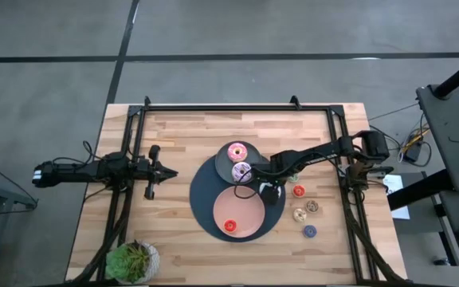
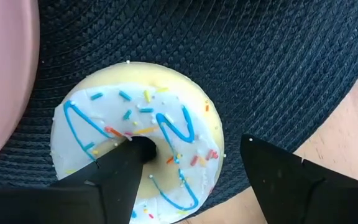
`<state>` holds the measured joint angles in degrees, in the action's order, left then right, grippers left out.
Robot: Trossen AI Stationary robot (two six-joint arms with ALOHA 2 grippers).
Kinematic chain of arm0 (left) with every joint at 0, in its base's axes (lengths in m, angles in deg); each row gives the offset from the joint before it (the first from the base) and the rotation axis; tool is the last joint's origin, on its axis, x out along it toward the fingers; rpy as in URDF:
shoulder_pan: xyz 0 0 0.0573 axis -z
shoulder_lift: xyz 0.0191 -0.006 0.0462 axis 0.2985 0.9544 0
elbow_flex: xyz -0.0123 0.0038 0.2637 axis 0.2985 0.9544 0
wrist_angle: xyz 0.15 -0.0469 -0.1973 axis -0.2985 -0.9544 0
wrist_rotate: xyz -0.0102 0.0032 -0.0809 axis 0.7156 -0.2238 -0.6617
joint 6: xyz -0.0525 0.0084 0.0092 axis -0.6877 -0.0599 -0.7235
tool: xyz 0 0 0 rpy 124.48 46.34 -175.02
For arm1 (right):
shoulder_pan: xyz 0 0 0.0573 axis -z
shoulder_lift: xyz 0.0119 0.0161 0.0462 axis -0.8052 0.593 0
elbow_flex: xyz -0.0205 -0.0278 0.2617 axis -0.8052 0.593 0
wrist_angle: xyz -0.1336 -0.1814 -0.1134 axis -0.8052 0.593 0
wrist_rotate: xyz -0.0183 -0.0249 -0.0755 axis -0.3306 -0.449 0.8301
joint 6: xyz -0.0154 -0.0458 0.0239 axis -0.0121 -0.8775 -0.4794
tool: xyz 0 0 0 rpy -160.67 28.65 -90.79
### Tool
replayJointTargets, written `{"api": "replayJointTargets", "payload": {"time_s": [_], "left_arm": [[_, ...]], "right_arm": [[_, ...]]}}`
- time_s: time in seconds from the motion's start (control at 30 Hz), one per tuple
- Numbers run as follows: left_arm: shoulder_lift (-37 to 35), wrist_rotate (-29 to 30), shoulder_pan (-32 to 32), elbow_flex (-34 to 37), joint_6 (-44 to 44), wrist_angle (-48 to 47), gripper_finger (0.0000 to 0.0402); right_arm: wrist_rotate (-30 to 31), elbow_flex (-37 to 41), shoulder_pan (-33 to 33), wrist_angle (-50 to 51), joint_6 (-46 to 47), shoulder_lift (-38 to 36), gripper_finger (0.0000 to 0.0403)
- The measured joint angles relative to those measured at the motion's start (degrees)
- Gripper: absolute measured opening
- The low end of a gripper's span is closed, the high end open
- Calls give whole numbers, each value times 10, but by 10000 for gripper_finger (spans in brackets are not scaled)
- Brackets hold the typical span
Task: Pick & Place donuts
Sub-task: Put the big white doughnut into the gray plate
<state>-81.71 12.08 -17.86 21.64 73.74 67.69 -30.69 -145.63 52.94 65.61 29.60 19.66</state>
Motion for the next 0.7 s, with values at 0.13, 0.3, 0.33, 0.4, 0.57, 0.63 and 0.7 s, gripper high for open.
{"api": "replayJointTargets", "payload": {"time_s": [0.13, 0.3, 0.33, 0.4, 0.57, 0.63, 0.7], "left_arm": [[0, 0, 0, 0, 0, 0, 0], [0, 0, 0, 0, 0, 0, 0], [0, 0, 0, 0, 0, 0, 0], [0, 0, 0, 0, 0, 0, 0], [0, 0, 0, 0, 0, 0, 0], [0, 0, 0, 0, 0, 0, 0], [0, 0, 0, 0, 0, 0, 0]], "right_arm": [[0, 0, 0, 0, 0, 0, 240], [-1, 0, 0, -1, 0, 0, 216], [-1, 0, 0, -1, 0, 0, 212], [-1, 0, 0, -1, 0, 0, 204], [-2, 0, 0, -1, 0, 0, 185], [-2, 0, 0, -1, 0, 0, 179], [-2, 0, 0, -1, -1, 0, 174]]}}
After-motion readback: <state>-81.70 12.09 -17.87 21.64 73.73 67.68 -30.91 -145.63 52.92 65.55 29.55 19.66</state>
